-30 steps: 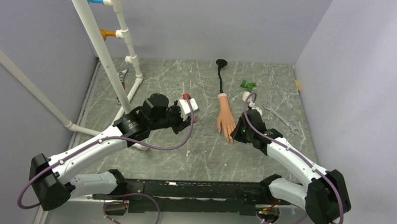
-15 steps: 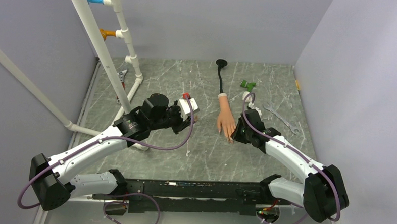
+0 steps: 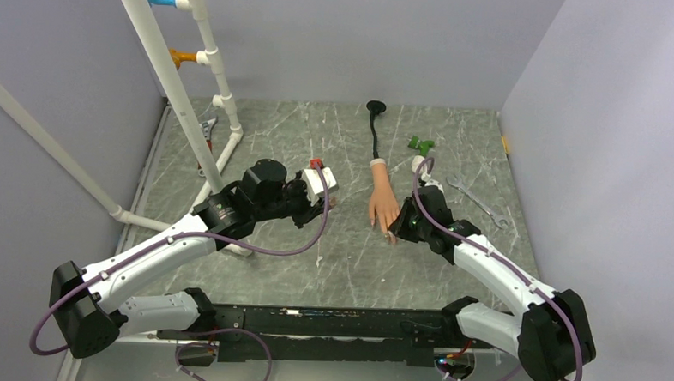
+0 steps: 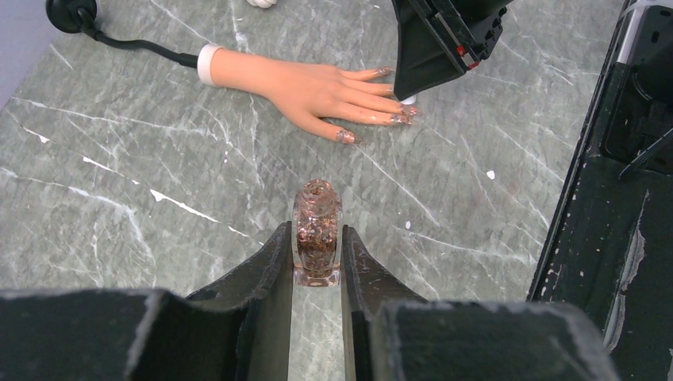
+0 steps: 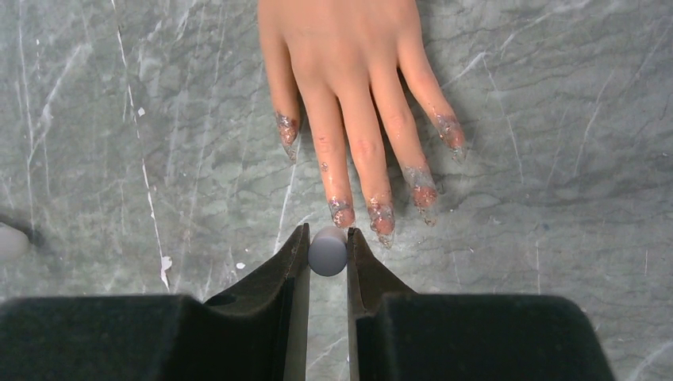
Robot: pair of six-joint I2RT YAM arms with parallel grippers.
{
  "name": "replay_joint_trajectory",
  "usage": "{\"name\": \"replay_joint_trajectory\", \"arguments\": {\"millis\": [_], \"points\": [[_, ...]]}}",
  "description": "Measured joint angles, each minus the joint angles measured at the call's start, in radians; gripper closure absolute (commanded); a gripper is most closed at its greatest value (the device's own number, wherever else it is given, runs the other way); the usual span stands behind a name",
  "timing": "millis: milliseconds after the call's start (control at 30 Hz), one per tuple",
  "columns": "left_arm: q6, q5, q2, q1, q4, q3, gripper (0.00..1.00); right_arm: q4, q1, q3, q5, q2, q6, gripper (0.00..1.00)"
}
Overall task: Paint the nails
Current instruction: Paint the nail polish on the nail.
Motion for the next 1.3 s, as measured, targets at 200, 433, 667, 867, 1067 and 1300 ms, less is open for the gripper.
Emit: {"name": "replay_joint_trajectory", "arguments": {"millis": [200, 433, 667, 867, 1067, 1300], "points": [[0.0, 0.0, 0.0, -0.001, 0.0, 0.0, 1.0, -0.007, 0.0, 0.0, 0.014, 0.014, 0.006, 1.0], [0.0, 0.0, 0.0, -0.001, 0.0, 0.0, 1.0, -0.029, -0.006, 0.0, 0.04, 0.06, 0.018, 1.0], [0.0, 0.0, 0.0, -0.001, 0.0, 0.0, 1.0, -0.026, -0.01, 0.0, 0.033, 0.045, 0.014, 1.0], [0.0, 0.0, 0.0, -0.001, 0.0, 0.0, 1.0, 0.002, -0.01, 0.0, 0.014, -0.005, 0.002, 1.0], [0.0, 0.0, 0.0, -0.001, 0.0, 0.0, 1.0, 0.011, -0.01, -0.002, 0.001, -0.003, -0.004, 1.0], [0.0, 0.0, 0.0, -0.001, 0.0, 0.0, 1.0, -0.01, -0.011, -0.002, 0.023, 0.048, 0.006, 1.0]]}}
